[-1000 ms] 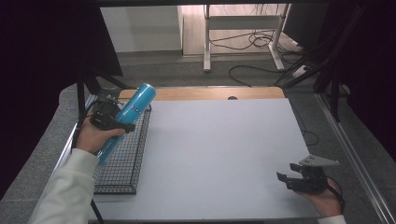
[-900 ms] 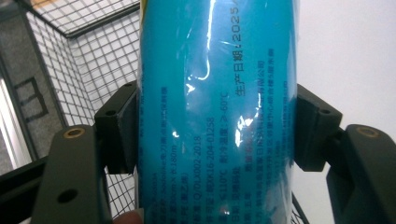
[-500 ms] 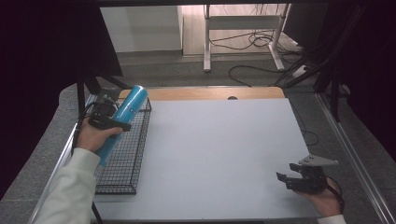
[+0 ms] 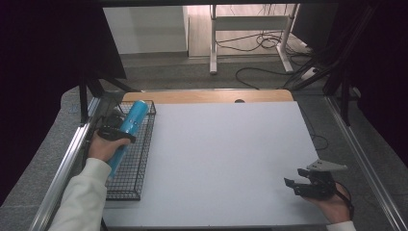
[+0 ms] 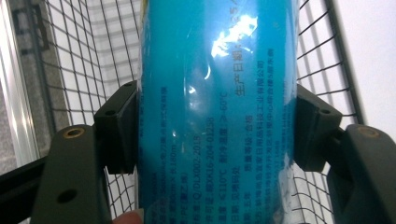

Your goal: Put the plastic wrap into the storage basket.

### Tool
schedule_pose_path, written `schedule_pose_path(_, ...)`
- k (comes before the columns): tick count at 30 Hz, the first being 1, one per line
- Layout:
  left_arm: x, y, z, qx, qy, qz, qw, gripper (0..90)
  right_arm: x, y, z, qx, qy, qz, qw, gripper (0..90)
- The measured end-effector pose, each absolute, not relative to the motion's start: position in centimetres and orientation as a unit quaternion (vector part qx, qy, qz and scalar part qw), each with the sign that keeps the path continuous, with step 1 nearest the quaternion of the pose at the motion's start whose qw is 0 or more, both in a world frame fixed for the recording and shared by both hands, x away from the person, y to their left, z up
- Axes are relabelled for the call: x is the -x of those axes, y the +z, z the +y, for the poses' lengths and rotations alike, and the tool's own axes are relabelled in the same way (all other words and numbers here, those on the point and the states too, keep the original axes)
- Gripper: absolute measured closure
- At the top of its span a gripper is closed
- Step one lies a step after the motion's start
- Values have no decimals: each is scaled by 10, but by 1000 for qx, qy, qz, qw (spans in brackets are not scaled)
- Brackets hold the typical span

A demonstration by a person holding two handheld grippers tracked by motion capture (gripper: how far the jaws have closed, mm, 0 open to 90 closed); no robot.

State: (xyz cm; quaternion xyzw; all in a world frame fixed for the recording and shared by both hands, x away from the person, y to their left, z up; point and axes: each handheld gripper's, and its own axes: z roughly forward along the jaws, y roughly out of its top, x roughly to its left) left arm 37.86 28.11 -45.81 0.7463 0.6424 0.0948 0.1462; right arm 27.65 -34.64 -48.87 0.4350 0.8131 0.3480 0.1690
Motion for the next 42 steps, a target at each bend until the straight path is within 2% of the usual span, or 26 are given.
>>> schedule_pose_path(12,-384,-491,272,-754,71,645,99,307,-277,-490,-346,-435,345,815,167,319)
schedule_pose_path(14,-383,-494,268,-755,88,643,95,296,-277,-490,-346,-434,345,815,167,318)
schedule_pose_path(17,-379,-480,266,-747,119,643,120,265,-276,-490,-346,-435,345,815,167,318)
schedule_pose_path(18,-377,-473,265,-748,123,639,127,213,-276,-491,-346,-435,344,815,168,315)
schedule_pose_path(21,-369,-452,261,-748,154,629,144,157,-275,-490,-345,-432,344,817,169,313)
schedule_pose_path(23,-366,-447,262,-748,156,626,155,140,-274,-489,-345,-432,345,816,170,313)
schedule_pose_path(32,-317,-424,258,-768,157,551,287,141,-273,-487,-342,-424,355,816,170,309)
schedule_pose_path(42,-269,-435,228,-792,132,479,356,148,-271,-486,-333,-403,375,820,160,297)
